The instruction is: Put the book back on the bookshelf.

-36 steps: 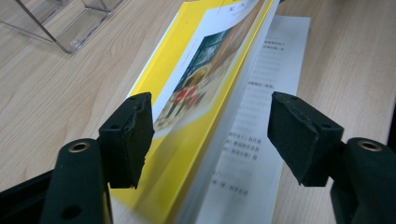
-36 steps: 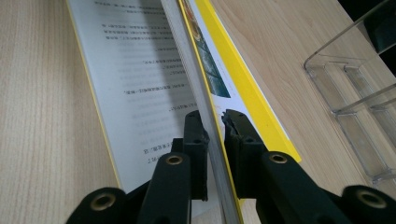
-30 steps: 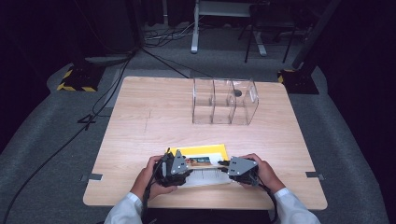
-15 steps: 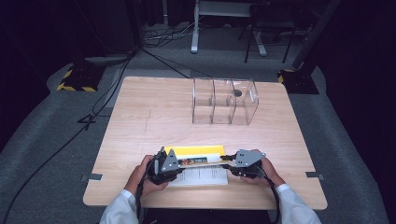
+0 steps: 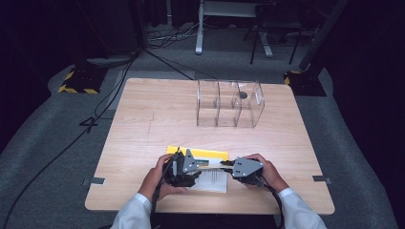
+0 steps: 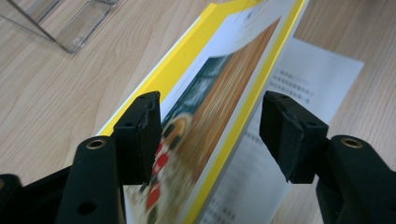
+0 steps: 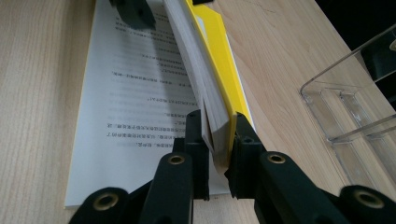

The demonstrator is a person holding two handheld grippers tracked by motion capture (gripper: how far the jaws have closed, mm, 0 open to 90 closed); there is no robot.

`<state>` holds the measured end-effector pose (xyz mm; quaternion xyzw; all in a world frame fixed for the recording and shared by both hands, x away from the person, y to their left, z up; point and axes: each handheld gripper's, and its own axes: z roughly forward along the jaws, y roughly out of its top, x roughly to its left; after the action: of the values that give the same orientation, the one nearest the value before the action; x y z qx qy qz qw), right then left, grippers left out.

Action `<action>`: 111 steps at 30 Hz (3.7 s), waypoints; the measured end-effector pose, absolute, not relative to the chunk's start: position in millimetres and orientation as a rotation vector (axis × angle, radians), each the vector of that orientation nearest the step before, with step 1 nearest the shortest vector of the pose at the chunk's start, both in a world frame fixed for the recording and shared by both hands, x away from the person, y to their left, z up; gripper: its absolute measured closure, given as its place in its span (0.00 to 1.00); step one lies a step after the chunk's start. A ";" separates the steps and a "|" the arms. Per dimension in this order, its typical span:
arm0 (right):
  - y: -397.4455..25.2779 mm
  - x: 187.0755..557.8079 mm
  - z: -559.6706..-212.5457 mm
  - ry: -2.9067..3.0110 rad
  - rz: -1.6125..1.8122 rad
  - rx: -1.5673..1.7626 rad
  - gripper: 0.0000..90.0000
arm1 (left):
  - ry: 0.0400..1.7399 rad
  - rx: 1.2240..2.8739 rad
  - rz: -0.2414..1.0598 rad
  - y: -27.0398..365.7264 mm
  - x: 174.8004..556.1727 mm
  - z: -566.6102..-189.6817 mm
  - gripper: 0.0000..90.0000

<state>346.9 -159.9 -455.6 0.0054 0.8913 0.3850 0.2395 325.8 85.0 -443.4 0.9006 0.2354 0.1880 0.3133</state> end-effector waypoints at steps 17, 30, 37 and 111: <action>-183.9 365.6 -445.5 2.411 1.198 0.338 0.50 | 0.577 2.253 0.546 102.7 321.6 -440.5 0.89; -184.0 391.6 -491.0 2.452 1.080 0.610 0.40 | 0.611 2.194 0.540 119.8 316.6 -433.8 0.90; -173.4 391.1 -495.6 2.488 1.123 0.590 0.39 | 0.606 2.189 0.537 119.0 316.6 -434.5 0.90; -146.0 362.5 -402.8 2.207 1.553 0.515 0.57 | 0.562 1.886 0.153 122.2 329.1 -455.9 0.84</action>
<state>362.5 -146.0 -402.8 0.1838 0.7877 0.5544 0.1958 329.1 122.2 -455.9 0.7971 0.2374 0.0646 0.5515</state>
